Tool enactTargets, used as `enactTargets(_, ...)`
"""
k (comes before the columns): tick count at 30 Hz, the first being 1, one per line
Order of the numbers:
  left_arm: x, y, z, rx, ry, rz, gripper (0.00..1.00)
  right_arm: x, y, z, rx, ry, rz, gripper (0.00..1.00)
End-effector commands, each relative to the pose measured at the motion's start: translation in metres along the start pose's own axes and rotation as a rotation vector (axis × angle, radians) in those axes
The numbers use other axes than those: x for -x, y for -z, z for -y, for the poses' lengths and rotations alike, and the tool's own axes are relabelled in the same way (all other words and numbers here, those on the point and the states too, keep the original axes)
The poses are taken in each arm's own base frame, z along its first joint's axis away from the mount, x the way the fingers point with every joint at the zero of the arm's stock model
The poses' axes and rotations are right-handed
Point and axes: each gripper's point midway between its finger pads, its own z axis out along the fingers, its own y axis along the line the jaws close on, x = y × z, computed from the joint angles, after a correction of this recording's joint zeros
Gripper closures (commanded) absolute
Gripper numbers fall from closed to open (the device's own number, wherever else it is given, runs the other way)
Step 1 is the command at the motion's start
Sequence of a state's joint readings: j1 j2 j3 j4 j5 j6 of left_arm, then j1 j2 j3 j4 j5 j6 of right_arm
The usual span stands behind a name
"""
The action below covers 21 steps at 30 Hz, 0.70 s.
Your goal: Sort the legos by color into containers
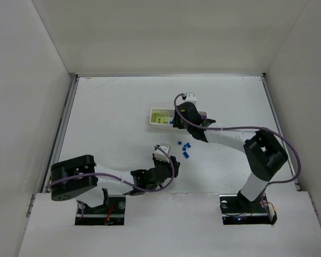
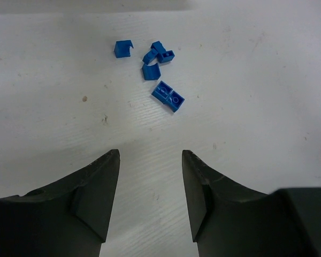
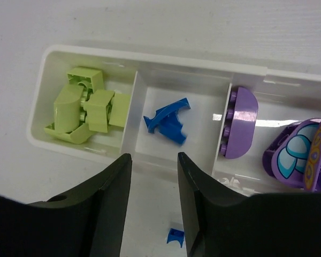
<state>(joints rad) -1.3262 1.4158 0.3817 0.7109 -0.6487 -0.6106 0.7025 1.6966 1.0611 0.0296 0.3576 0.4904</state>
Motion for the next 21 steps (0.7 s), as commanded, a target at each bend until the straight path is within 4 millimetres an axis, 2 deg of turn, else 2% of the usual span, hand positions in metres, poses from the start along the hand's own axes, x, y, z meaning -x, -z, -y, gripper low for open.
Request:
enactTargets(1,0.018,-0.005,0.025,-0.029,0.031,0.049,0.52,0.037,0.001,-0.016,0.052,-0.018,0.079,0.53)
enactTargets(6,0.012,-0.012,0.044,-0.043,0.022,0.033,0.51,0.049,0.016,-0.014,0.067,-0.027,0.11,0.5)
enactTargets(13,0.0,-0.024,0.061,0.006,-0.016,0.018,0.49,0.053,0.047,0.017,0.062,-0.077,0.169,0.5)
enactTargets(21,-0.008,-0.049,0.045,0.164,-0.03,0.013,0.48,0.04,0.071,0.053,0.049,-0.166,0.182,0.5)
